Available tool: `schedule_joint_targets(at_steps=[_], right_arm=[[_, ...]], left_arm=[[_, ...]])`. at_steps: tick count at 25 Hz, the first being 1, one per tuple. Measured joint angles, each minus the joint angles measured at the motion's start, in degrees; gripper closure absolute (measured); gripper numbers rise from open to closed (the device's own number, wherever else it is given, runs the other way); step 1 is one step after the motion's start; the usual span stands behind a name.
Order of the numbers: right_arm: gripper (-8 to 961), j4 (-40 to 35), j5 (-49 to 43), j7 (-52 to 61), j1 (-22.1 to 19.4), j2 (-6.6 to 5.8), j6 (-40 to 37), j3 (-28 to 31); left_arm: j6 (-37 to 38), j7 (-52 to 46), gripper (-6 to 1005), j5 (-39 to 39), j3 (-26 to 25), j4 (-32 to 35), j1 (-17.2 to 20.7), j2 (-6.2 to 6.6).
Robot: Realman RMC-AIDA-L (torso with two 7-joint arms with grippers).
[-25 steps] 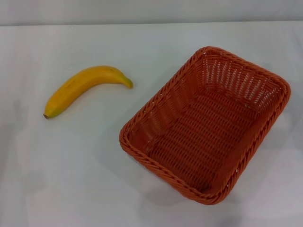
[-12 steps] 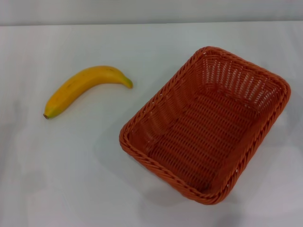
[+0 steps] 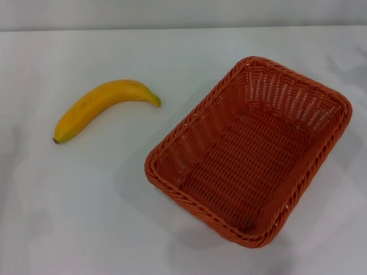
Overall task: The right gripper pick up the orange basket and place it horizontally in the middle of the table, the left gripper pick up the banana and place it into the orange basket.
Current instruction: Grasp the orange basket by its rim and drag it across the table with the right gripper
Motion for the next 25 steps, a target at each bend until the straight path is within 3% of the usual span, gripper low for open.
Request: schedule_joint_targets(at_steps=[2,4,9,10,11,14,18,22,25], right_arm=[[83,-8.3,-4.7,11.7,-0.7,-2.79,5.5,-8.1],[83,-13.7,-12.8,23.4,-0.1,-5.48,7.4,-11.6],[83,-18.9,-40.0,51.7,6.7,-10.88,-3.2,-8.5],[83,-18.9,-40.0,51.7,6.7,-10.88,-3.2,-8.5],[83,-18.7,-50.6,61.4,11.8,-13.06,-12.5,-4.6],[83,-19.0,-57.3,65.9,15.4,-14.25,-18.7,-2.4],[84,-22.3,-67.8,72.8,20.4,-14.47,-23.8,-2.1],[84,-24.2,-80.6,78.4,26.1,-12.69,-26.5,-2.2],[84,-24.1,-91.1,81.9,30.2,-10.29,-27.2,-2.0]], left_arm=[[0.0,0.0,106,0.0,0.0,0.0,0.0,-0.03],[0.0,0.0,106,0.0,0.0,0.0,0.1,-0.03],[0.0,0.0,106,0.0,0.1,0.0,0.0,0.01],[0.0,0.0,106,0.1,0.2,-0.1,0.0,0.02],[0.0,0.0,106,0.1,0.2,-0.2,-0.1,0.02],[0.0,0.0,106,0.1,0.3,-0.3,-0.2,0.02],[0.0,0.0,106,0.1,0.2,-0.3,-0.2,0.01],[0.0,0.0,106,0.1,0.2,-0.4,-0.3,0.02],[0.0,0.0,106,0.1,0.2,-0.4,-0.5,0.06]])
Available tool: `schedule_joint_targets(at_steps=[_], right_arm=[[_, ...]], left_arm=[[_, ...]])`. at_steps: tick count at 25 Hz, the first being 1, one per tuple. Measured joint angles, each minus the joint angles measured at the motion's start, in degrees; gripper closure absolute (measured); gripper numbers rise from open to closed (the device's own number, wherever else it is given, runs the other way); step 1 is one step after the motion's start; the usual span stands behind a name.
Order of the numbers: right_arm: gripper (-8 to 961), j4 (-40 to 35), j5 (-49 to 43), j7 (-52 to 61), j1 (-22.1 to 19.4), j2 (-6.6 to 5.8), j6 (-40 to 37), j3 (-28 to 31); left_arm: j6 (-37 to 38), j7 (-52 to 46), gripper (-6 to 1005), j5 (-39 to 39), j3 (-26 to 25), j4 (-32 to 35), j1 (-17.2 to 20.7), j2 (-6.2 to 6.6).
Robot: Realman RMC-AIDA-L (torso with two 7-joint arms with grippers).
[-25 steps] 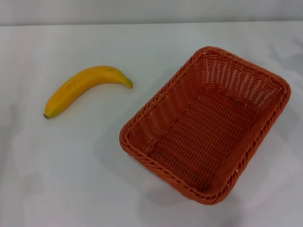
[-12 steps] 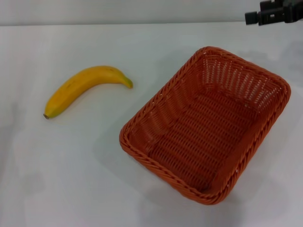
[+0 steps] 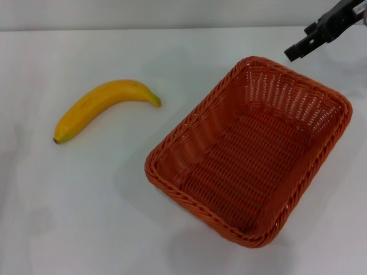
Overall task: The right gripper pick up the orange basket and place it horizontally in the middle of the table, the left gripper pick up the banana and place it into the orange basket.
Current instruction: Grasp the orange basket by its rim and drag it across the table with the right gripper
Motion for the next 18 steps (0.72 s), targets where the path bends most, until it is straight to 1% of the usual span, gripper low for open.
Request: schedule_joint_targets(at_steps=[4,6,8,10,14,18], right_arm=[[84,0.8,-9.1,2.4,2.8,2.92,0.3,1.4],[84,1.4,-13.0,3.2,3.5,4.09,0.5,1.9],[84,2.1,-15.6,4.1,3.8,4.79,0.9,2.0],[85,3.5,-16.9,4.8,3.7,5.11,1.6,2.1],[85,5.5,-17.3,4.9,3.0,5.36,2.1,2.6],[85,5.9,-18.1,4.9,1.9,5.68,3.1,2.7]], left_arm=[[0.0,0.0,107,0.0,0.0,-0.1,-0.2,0.02],[0.0,0.0,107,0.0,-0.1,-0.1,-0.2,0.07],[0.0,0.0,107,-0.1,-0.1,-0.1,-0.2,0.11],[0.0,0.0,107,-0.3,-0.1,-0.1,-0.2,0.12],[0.1,0.0,107,-0.4,-0.1,-0.1,-0.2,0.13],[0.2,0.0,107,-0.4,-0.2,-0.1,-0.2,0.13]])
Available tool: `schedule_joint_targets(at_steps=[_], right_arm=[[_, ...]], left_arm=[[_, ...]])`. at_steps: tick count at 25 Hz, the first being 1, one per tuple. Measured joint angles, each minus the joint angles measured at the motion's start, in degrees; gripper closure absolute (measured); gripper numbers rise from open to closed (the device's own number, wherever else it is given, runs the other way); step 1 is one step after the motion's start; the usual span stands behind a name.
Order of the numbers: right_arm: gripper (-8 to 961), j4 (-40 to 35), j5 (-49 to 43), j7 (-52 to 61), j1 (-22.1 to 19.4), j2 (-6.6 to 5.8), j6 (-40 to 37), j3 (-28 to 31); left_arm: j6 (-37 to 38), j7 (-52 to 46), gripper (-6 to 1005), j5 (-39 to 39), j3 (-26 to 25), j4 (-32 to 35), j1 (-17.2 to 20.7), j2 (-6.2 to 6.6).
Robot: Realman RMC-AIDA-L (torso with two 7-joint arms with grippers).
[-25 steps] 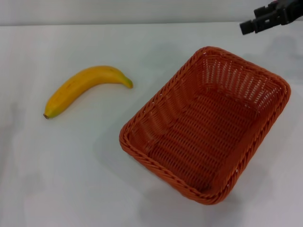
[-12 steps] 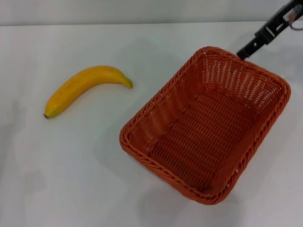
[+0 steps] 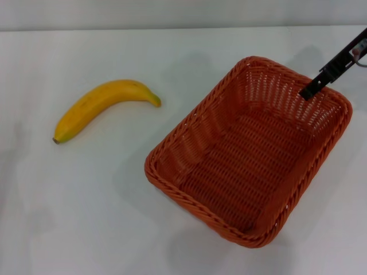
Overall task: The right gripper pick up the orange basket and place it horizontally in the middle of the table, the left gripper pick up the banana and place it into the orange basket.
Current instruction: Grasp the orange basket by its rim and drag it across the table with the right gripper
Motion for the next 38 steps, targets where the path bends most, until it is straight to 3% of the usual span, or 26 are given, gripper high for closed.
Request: schedule_joint_targets(at_steps=[15,20,26,31,38], right_arm=[[200,3.7,-2.4,0.1,-0.4,2.12,1.4,-0.6],[241,3.7,-2.6,0.0,-0.5,2.08,1.7,-0.8],[445,3.7,-2.7,0.0,-0.5,1.42,1.6,-0.6],[674,3.7,-2.7,0.1,-0.1,1.38,1.2,-0.2],[735,5.4,-2.6,1.7,1.1,0.51,-0.1,2.8]], left_arm=[[1.1,0.0,107,0.2,0.0,0.0,0.0,-0.02],[1.2,0.0,107,0.2,0.0,0.0,0.0,0.00],[1.2,0.0,108,0.2,0.0,0.0,0.0,0.00],[1.2,0.0,108,0.1,0.0,0.0,0.0,0.00],[1.2,0.0,108,0.0,0.0,0.0,0.0,0.03]])
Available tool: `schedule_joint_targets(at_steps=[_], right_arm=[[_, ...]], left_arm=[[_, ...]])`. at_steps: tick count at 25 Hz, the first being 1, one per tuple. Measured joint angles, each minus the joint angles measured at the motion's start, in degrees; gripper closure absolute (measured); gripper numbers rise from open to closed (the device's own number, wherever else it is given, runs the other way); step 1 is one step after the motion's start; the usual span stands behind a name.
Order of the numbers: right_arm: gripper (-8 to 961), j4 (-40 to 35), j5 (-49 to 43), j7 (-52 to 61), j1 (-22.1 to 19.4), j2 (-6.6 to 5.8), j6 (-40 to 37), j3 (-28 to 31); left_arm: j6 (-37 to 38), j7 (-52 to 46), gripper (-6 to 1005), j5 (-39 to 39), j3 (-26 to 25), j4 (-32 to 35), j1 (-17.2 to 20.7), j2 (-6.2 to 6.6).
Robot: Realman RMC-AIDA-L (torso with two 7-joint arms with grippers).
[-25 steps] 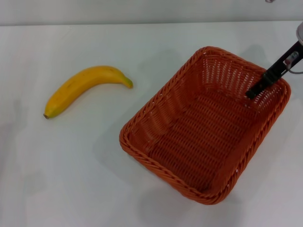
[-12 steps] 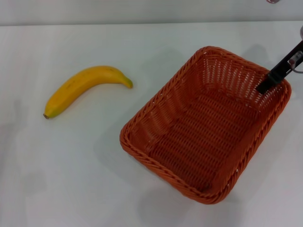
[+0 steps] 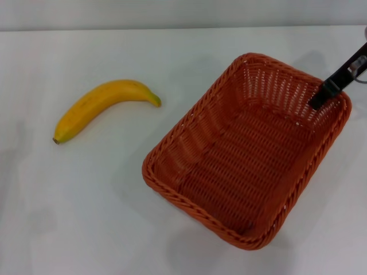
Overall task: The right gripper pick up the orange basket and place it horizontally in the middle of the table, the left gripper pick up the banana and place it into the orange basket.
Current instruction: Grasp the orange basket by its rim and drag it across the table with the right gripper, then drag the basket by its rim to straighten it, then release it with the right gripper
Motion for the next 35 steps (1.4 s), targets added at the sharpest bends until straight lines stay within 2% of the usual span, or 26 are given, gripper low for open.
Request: schedule_joint_targets(at_steps=[4,8,13,19,25,30,35], right_arm=[[754,1.3,0.0,0.0,0.6,-1.49,-1.9,5.3],[766,1.5,0.0,1.6,0.8,-2.50,-2.7,6.6],[779,1.7,0.3,3.4,0.9,-2.96,-4.8,7.3],[780,1.7,0.6,4.4,1.0,-3.77,-7.8,14.2],[781,1.8,0.7,4.9,-0.1,-3.99,-8.9,20.8],[780,1.9,1.0,4.9,-0.8,-3.88,-9.3,22.0],[781,1.9,3.5,4.9,-2.7,-3.85,-10.7,28.3]], left_arm=[[0.0,0.0,108,0.0,0.0,0.0,0.0,0.04],[0.0,0.0,108,0.0,0.0,0.0,-0.1,0.05],[0.0,0.0,108,0.0,0.0,-0.1,-0.5,0.06],[0.1,0.0,108,0.0,0.0,-0.1,-0.7,0.05],[0.1,0.0,108,0.0,0.0,-0.5,-1.1,0.04],[0.1,0.0,109,0.0,0.0,-1.0,-1.9,0.05],[0.1,0.0,109,0.0,0.0,-1.2,-2.3,0.07]])
